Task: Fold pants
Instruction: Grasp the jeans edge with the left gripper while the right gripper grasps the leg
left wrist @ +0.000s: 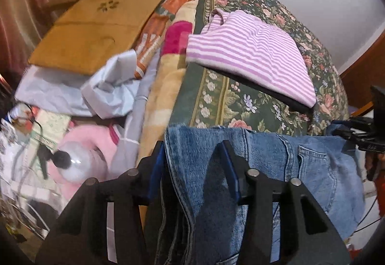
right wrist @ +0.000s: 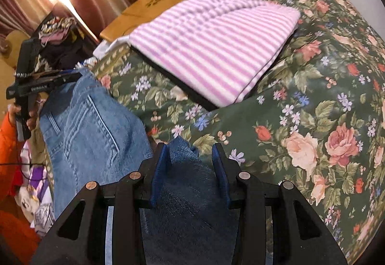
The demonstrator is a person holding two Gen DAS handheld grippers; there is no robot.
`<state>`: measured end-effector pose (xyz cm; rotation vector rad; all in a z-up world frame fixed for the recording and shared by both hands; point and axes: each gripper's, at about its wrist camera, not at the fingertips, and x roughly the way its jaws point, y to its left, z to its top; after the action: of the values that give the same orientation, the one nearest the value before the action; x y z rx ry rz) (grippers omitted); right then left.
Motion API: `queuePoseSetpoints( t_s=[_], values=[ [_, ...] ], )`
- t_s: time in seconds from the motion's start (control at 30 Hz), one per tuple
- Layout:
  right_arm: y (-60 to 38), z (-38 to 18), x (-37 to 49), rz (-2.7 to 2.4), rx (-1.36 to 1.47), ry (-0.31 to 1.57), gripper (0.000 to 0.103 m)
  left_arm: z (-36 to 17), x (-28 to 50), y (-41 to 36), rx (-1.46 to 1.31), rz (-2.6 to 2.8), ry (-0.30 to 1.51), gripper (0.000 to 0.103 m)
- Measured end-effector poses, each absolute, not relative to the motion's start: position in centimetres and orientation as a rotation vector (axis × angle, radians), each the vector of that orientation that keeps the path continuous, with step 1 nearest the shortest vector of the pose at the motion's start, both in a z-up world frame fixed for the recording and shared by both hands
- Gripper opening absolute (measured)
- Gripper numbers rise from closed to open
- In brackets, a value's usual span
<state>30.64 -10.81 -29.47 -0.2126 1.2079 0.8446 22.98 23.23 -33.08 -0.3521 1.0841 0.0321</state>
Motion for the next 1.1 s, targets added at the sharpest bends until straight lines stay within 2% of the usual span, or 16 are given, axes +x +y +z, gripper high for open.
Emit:
queuePoseSetpoints(
  t_s=[0.13, 0.17, 0.23, 0.4, 0.63, 0.87, 1.1],
  values=[
    [-11.1, -29.5, 30.4, 0.874, -0.178, 1.227, 0.018, -33.3, 22.5, 22.5, -0.352, 0.032, 1.066, 0.021],
    [-11.1, -29.5, 30.4, 0.875, -0.177, 1.223, 0.014, -33.1, 22.4, 22.2, -0.336, 0.042, 1.059, 0.014],
    [-11.1, -29.2, 30.1, 0.868, -0.171, 1.190, 0.011, -32.4, 22.1, 21.6, -0.292, 0.072, 1.039, 0.008],
    [-11.5, -28.0, 29.4, 0.849, -0.157, 1.100, 0.006, -31.1, 21.4, 21.5, -0.263, 0.095, 1.012, 0.006],
    [-12.3, -26.1, 29.1, 0.814, -0.138, 0.994, 0.004, -29.8, 20.5, 22.0, -0.263, 0.130, 0.979, 0.006],
    [-12.4, -27.1, 30.4, 0.746, -0.180, 0.982, 0.001, -31.5, 21.6, 22.5, -0.231, 0.157, 1.026, 0.007],
    [-16.4, -26.2, 32.4, 0.667, -0.116, 1.027, 0.002, -31.5, 21.7, 21.5, -0.151, 0.140, 1.016, 0.007]
  ],
)
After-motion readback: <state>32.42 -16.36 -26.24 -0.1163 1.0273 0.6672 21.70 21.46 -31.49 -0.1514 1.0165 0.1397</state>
